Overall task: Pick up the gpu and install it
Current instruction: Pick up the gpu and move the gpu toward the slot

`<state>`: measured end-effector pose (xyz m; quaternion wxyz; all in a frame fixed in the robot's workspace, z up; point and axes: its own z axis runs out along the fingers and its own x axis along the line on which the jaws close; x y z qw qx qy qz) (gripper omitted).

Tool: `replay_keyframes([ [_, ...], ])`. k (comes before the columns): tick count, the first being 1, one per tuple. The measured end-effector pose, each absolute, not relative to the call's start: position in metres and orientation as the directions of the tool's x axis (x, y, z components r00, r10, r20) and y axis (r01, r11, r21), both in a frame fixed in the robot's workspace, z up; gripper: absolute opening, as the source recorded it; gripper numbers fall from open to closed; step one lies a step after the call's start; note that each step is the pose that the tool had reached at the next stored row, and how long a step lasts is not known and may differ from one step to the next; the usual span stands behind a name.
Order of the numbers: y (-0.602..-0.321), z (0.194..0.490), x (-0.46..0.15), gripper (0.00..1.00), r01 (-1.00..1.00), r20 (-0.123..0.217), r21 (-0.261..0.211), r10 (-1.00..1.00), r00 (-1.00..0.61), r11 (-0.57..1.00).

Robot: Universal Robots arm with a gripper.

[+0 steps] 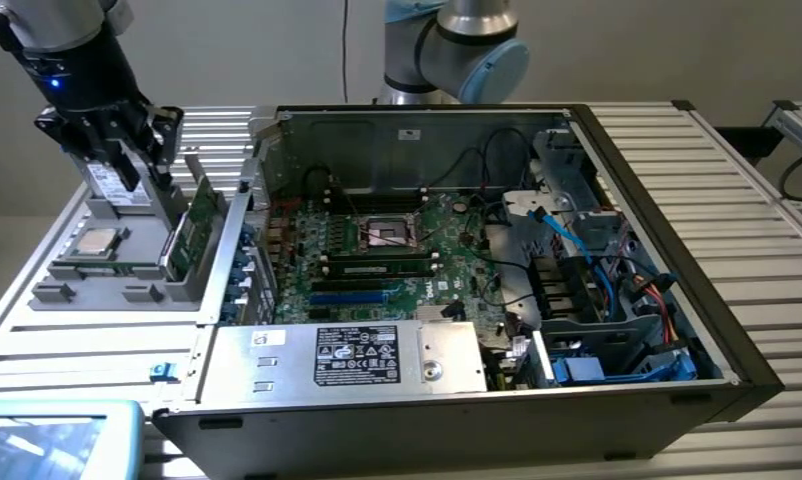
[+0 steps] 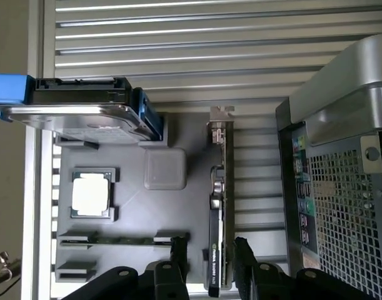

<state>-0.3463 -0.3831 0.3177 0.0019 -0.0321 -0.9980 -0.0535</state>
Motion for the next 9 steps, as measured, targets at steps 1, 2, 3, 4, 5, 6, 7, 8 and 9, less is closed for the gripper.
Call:
replay_keyframes([
  [1,-0.383,0.316,-0.345,0.44,0.064,0.007,0.107,0.064,-0.998,0.992],
  [2,-0.383,0.314,-0.344,0.44,0.064,0.007,0.107,0.064,-0.998,0.992],
  [3,-0.383,0.312,-0.344,0.44,0.064,0.007,0.107,0.064,-0.998,0.992],
  [4,-0.383,0.311,-0.344,0.44,0.064,0.006,0.107,0.064,-0.998,0.992],
  [5,-0.383,0.309,-0.344,0.44,0.064,0.006,0.107,0.064,-0.998,0.992],
  [6,-0.383,0.307,-0.344,0.44,0.064,0.006,0.107,0.064,-0.998,0.992],
  [7,-0.383,0.305,-0.344,0.44,0.064,0.005,0.107,0.064,-0.998,0.992],
  [8,-0.383,0.303,-0.344,0.44,0.064,0.003,0.107,0.064,-0.998,0.992],
  [9,-0.383,0.302,-0.344,0.44,0.064,0.001,0.107,0.064,-0.998,0.992],
])
